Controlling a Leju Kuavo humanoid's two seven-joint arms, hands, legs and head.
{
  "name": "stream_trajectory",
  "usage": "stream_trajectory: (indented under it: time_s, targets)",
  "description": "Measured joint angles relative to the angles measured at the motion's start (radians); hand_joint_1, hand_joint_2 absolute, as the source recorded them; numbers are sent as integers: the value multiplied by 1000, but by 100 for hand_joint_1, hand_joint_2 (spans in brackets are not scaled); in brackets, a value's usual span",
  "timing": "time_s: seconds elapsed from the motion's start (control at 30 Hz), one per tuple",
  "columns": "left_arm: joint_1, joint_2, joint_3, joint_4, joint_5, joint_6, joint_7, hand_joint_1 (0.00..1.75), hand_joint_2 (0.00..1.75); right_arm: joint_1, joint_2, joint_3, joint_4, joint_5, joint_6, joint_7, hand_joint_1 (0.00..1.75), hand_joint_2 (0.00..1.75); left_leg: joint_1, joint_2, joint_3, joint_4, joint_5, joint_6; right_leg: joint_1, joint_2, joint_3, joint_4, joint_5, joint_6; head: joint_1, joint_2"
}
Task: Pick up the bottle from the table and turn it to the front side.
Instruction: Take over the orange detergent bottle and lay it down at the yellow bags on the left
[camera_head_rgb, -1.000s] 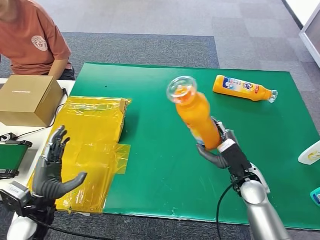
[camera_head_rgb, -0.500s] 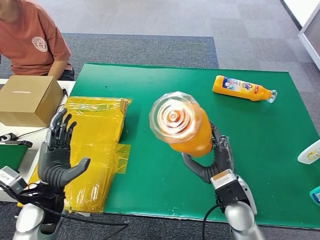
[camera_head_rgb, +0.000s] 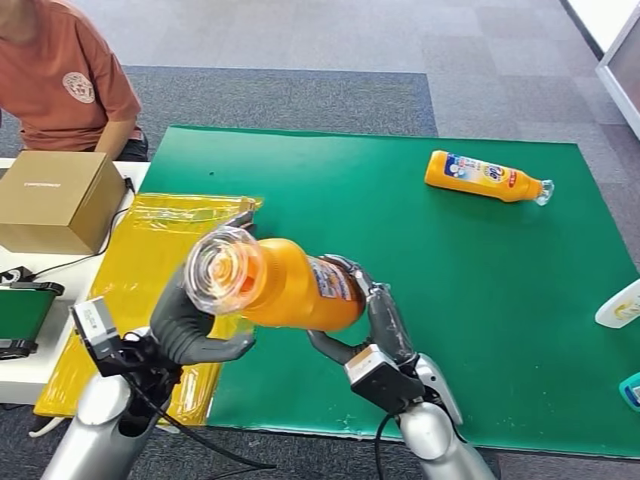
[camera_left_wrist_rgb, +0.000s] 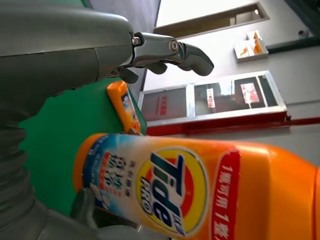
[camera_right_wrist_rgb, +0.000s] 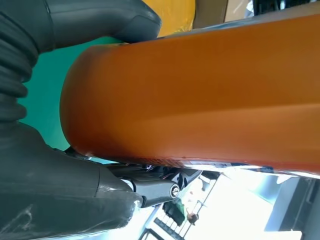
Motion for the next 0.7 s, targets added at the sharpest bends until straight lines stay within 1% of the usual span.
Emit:
stream_trajectory:
  time_s: [0.23,0.7]
  targets:
    - [-46,17,-40,35,25,3,20,0,175,-3,19,39,71,2,3,2,175,175,0,0,0,0,0,0,0,0,0,0,0,0,0,0]
    - [-83,53,-78,130,121,-66,78,0,175,-55,28,113,152,71,-1,23,175,175,0,0,0,0,0,0,0,0,0,0,0,0,0,0]
